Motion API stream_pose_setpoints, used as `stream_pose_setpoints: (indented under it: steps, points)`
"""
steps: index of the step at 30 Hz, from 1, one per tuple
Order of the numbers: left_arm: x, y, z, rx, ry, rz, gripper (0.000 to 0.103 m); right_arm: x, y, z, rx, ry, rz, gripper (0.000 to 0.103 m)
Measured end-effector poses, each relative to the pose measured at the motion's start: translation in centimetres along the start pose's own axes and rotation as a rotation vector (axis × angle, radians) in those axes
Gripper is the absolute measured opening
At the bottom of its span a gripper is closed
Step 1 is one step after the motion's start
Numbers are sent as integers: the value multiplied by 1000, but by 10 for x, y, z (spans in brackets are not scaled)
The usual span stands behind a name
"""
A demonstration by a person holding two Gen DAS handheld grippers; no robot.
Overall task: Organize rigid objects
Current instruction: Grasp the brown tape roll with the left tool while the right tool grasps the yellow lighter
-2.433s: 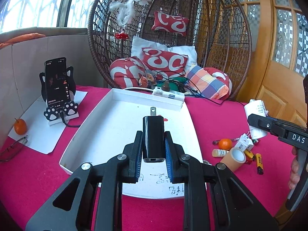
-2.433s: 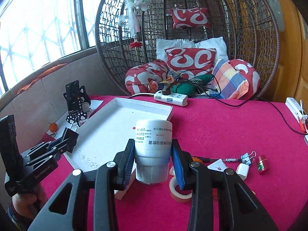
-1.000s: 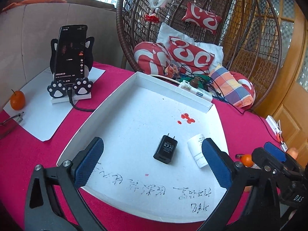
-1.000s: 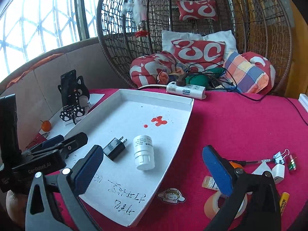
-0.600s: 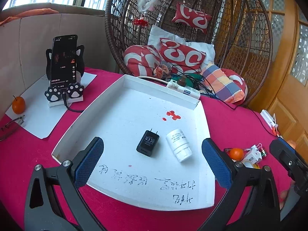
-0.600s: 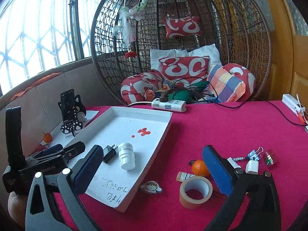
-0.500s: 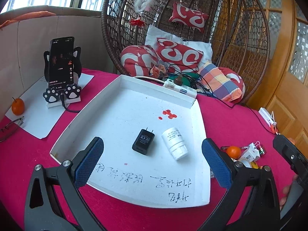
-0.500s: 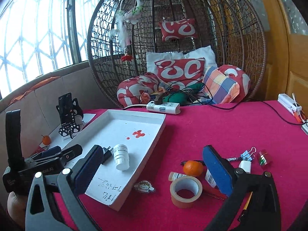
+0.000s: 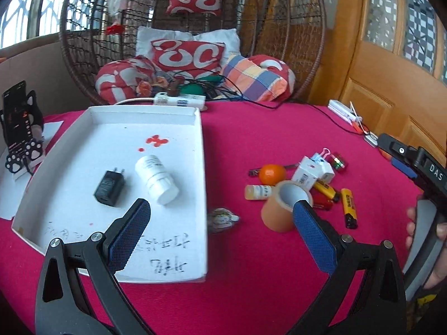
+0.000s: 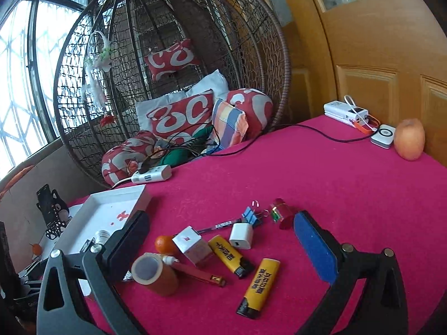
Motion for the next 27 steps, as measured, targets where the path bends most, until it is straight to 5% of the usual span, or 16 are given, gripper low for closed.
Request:
stream_pose_setpoints:
  steps: [6, 14, 19, 23, 26, 27]
  points:
    - [-50, -11, -42, -88, -41, 83, 103, -22, -23, -42, -29, -48, 105, 103]
    - [-86, -22, -43, -113, 9, 158, 103, -33, -74, -38, 202, -90, 241, 102]
    - [-100, -25, -43, -125, 20, 190, 103, -47, -83, -28, 258, -82, 291, 67]
    - [-108, -27, -44, -136, 34, 205, 103, -51, -89, -22, 294, -82, 320, 64]
    - [-109, -27, -41, -123, 36, 207, 89, -52, -91, -20, 336, -97, 320, 60]
    - [-109, -26, -40, -118, 30, 206, 76, -52, -91, -20, 361, -104, 313, 49]
Point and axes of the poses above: each gripper's, at about its wrist camera, not at the fingertips, and x roughly against the way its jaws point, z to its left, y to its top, the point moved 10 cm from there along -x, roughly the way its jaws point, and after that the axes turned 13 degrees about -y, right-handed, at the moved point
